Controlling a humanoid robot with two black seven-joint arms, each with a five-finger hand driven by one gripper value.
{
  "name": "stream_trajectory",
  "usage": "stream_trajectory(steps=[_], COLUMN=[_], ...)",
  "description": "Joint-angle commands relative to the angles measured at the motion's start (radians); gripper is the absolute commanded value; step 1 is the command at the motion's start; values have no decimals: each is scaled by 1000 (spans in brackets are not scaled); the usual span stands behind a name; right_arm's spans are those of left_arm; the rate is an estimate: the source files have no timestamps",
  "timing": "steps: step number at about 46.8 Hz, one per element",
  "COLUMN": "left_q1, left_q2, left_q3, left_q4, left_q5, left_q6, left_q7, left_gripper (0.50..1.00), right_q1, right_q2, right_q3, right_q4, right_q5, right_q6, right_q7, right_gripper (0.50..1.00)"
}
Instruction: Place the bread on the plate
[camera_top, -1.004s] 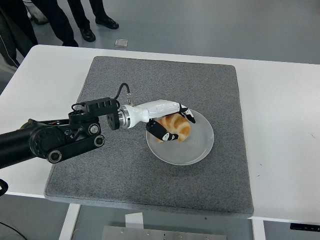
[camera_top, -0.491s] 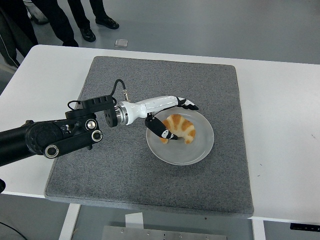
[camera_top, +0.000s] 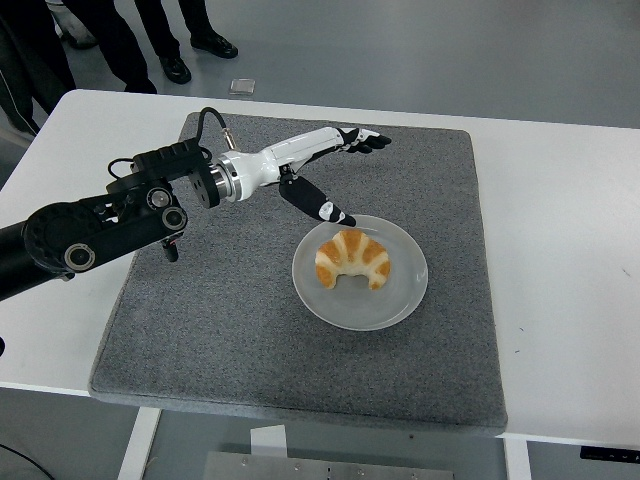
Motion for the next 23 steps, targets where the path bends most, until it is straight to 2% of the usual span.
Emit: stream_trajectory(steps=[1,8,23], left_q1=[-21,-59,-74], left_q2=[19,63,118], left_q3=[-8,-10,-74], left_q4=[5,26,141], left_q5=[-94,-230,-462], left_q6=[-1,-11,-103], left_q7=[0,0,0], left_gripper=[992,992,992], right_q1=[0,0,0], right_q2=[0,0,0], right_q3=[0,0,0], right_q4=[0,0,0], right_q5=[0,0,0], right_q6=[0,0,0], right_q7=[0,0,0], right_gripper=[952,952,952])
